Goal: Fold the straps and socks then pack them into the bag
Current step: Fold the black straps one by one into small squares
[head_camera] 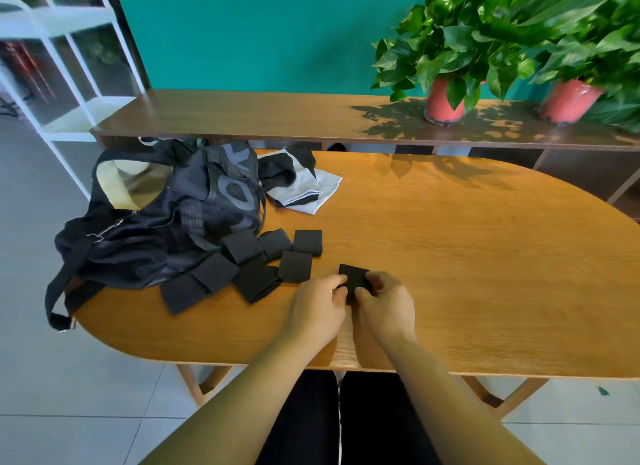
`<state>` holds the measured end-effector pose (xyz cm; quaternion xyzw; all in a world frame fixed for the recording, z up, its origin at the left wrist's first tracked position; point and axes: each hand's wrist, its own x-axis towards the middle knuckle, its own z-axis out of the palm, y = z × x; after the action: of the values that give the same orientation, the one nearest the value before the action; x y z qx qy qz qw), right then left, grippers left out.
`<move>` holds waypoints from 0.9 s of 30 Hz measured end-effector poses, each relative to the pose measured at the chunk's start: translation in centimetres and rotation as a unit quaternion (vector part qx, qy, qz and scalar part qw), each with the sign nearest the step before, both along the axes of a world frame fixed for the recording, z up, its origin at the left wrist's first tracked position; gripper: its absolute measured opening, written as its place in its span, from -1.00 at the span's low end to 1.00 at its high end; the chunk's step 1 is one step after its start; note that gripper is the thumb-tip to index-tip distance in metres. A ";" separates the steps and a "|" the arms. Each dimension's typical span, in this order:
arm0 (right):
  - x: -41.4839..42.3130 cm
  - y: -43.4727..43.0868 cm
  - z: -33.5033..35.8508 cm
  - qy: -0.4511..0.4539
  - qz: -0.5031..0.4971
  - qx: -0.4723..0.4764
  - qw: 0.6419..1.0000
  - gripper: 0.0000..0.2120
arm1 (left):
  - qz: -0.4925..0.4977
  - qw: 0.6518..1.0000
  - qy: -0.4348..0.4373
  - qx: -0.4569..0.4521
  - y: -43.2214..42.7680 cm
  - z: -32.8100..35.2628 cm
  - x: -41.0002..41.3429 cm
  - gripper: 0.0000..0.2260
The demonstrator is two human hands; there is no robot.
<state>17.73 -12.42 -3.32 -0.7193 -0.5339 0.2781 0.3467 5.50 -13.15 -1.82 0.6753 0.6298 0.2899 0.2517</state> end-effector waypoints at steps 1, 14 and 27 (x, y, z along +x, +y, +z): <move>-0.5 -0.1 0.1 0.013 0.002 -0.001 1.000 -0.65 | 0.003 1.000 0.001 0.010 -0.1 0.1 -0.5 -0.71; -9.1 0.0 2.4 0.068 0.070 0.090 0.991 -0.64 | 0.079 0.984 0.032 0.156 -1.3 0.8 -8.4 -0.72; -8.5 1.6 1.6 0.088 0.136 0.077 0.984 -0.63 | 0.069 0.975 0.171 0.123 0.5 0.0 -8.8 -0.70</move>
<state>9.23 -10.77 -1.77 -0.5836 -0.6141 0.3434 0.4054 -3.33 -12.66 -1.84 0.6957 0.6680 0.2618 0.0344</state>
